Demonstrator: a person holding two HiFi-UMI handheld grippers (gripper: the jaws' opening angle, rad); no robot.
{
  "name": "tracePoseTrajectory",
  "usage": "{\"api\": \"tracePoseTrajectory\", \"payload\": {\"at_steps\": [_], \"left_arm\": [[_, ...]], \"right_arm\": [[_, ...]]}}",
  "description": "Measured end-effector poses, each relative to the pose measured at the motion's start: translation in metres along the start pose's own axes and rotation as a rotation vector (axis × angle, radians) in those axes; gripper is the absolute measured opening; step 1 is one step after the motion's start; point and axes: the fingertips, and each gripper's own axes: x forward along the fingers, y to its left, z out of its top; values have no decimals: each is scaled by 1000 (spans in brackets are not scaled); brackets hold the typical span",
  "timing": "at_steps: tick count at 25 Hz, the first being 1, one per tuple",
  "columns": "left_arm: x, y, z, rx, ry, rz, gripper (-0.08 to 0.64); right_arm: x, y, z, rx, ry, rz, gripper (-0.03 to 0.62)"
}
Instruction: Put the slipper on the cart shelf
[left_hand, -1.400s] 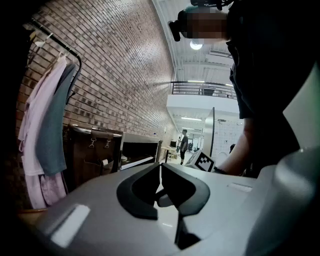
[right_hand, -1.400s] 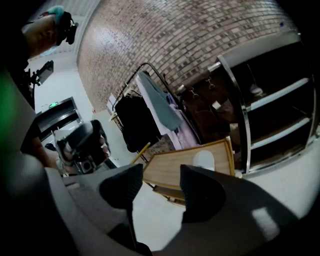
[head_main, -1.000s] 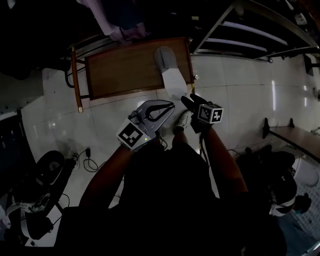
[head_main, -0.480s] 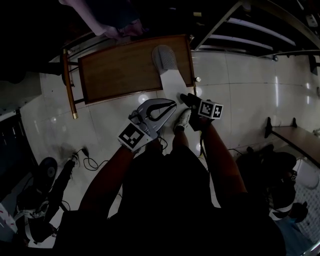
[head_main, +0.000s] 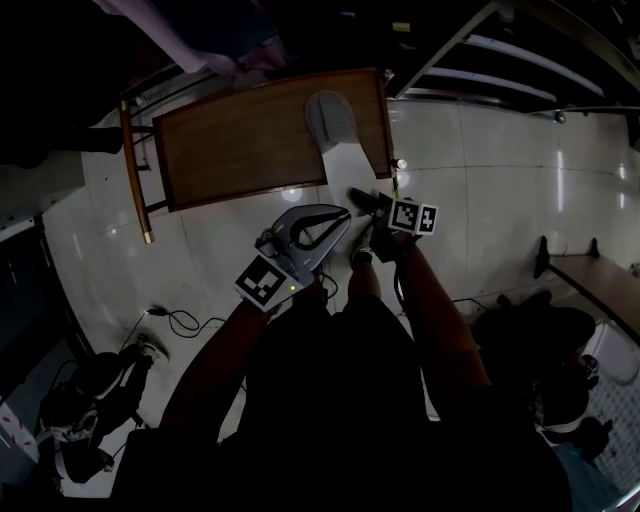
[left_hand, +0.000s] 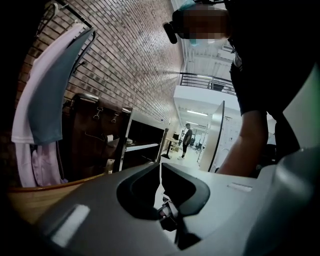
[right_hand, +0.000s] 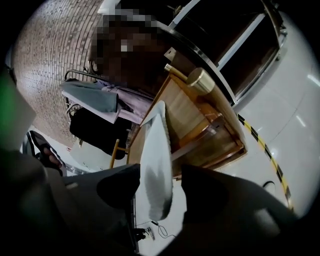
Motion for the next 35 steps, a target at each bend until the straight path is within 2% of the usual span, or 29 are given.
{"api": "tracePoseTrajectory", "payload": {"at_steps": [3, 5, 8, 11, 16, 20, 25, 31, 35], "left_arm": [[-3, 4, -5, -20, 7, 18, 17], [-6, 6, -7, -26, 9, 27, 17], [-11, 5, -8, -23, 9, 36, 16], [-16, 4, -9, -25, 10, 45, 14], [-26, 2, -7, -15, 6, 59, 6], [-36, -4, 8, 0, -9, 68, 5], [-54, -18, 48, 29, -43, 85, 3], [-75, -41, 95, 74, -71, 82, 3], [-75, -53, 119, 90, -90, 65, 3]], "right_arm": [[5, 0, -4, -19, 38, -10, 240], [4, 3, -3, -30, 35, -11, 147], [1, 12, 2, -34, 7, 17, 86], [-3, 24, 6, -77, -17, 36, 69], [-25, 56, 17, -214, -90, 41, 64], [-63, 108, 32, -362, -194, 55, 64], [-123, 186, 45, -589, -318, 84, 64], [-190, 277, 56, -741, -467, 76, 64], [-221, 322, 60, -849, -522, 71, 64]]}}
